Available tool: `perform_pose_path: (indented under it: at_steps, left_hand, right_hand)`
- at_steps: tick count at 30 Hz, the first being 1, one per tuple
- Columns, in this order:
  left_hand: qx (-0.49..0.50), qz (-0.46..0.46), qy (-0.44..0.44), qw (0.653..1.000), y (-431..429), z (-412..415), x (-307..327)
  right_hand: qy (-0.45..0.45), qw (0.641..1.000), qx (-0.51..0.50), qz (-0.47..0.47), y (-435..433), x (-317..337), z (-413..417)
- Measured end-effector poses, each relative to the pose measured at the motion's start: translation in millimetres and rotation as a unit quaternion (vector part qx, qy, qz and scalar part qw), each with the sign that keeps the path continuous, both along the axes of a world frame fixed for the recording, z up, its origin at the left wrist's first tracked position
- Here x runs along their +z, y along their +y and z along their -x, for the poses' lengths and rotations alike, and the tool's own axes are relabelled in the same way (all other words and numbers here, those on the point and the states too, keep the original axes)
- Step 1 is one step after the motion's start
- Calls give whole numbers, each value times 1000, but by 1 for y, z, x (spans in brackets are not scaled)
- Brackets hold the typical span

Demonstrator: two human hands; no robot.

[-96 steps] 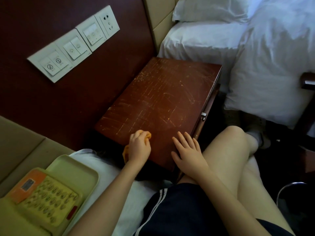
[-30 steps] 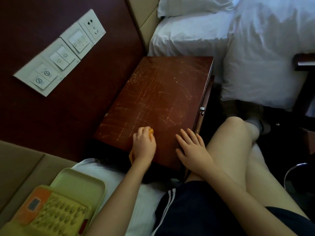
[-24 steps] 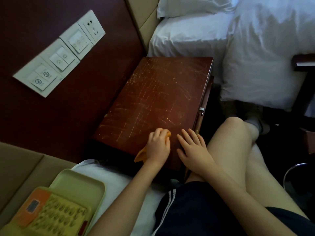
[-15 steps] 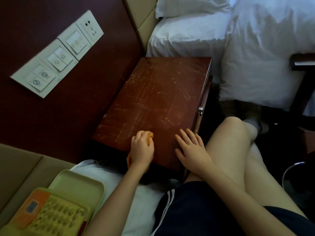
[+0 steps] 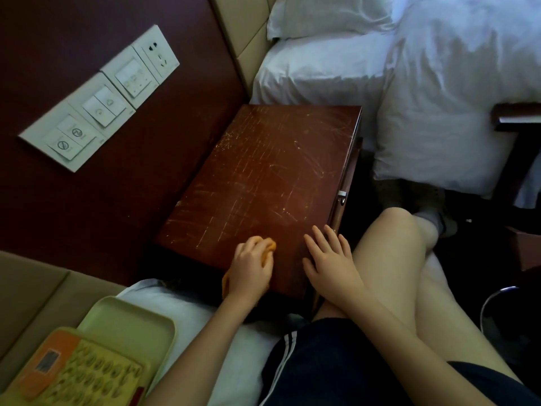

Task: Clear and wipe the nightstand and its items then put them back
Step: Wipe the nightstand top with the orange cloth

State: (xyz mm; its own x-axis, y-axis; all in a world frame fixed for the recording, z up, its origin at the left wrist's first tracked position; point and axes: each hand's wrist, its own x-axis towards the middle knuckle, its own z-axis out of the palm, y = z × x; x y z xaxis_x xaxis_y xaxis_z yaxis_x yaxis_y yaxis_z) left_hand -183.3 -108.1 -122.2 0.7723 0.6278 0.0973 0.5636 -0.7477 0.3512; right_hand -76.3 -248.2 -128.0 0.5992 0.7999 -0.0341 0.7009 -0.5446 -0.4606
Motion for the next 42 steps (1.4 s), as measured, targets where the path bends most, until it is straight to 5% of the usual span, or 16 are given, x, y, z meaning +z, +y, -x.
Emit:
perform_pose_path:
  at_steps: [6,16,26,35,42]
  left_hand:
    - [85,6,-8,996,1,-38,5]
    - [-56,3,6,998,-15,-15,2]
    - [94,5,-2,996,0,-47,8]
    - [-73,3,12,997,-22,-28,3]
    - [57,11,6,998,13,-9,7]
  right_hand:
    - [-3,1000,-1,-3,-1,1,0]
    - [9,1000,2,-7,-4,3,-2]
    - [17,1000,-1,-15,-9,5,-2]
    - [15,999,-35,-4,-12,8,-7]
    - [3,1000,-8,12,-12,10,-3]
